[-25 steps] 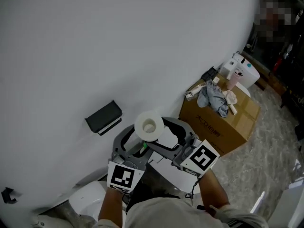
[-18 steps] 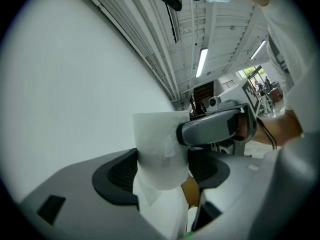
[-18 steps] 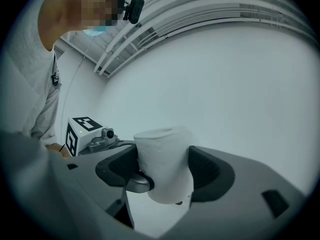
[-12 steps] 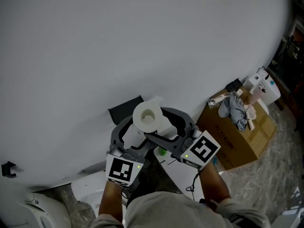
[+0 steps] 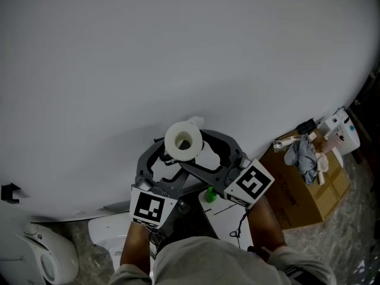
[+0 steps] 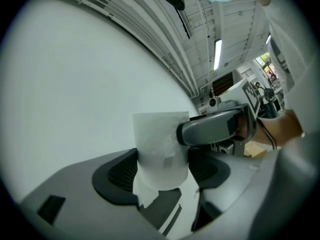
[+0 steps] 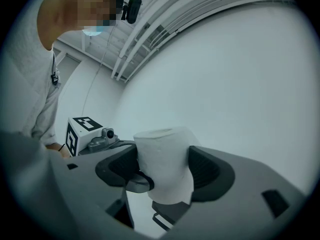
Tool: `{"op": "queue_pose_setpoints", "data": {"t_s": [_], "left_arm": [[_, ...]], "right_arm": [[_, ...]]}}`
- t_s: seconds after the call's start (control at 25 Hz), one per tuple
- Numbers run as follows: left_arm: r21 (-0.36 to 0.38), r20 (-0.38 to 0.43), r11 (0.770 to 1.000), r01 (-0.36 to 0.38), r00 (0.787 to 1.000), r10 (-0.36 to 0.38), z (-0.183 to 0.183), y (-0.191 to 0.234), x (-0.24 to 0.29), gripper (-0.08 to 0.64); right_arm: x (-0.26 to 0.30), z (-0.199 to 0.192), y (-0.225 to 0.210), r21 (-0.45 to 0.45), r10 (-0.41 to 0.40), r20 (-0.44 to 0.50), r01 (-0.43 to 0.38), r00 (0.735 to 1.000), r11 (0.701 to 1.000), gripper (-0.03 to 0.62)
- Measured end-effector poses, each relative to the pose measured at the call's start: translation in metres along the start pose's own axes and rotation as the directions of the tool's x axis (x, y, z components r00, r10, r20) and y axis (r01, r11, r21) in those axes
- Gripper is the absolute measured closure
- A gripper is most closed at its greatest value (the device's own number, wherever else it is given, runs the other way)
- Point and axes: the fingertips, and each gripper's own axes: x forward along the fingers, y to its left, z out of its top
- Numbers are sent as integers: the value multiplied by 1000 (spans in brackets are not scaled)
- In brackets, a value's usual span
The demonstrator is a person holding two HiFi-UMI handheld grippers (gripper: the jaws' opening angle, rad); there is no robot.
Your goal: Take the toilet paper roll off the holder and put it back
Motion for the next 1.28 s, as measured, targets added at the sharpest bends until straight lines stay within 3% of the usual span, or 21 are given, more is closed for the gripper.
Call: {"op": "queue_pose_setpoints", "data": {"t_s": [0.24,0.64,1.28], "left_arm": [[15,-21,1000,-5,1000,5,-9,30,4,241],[-47,-63,999,18,998,-21,-52,57,24,241],[-137,-178,989,56,981,-81,-117,54,52,241]], "right_arm": [[29,-2,-10,6,5,14,-5,1000,1000,270],[62,-42,-32,46,-8,-48,10,999,999,270],[69,-111,-57,169,-9,-147,35,989,985,270]]}}
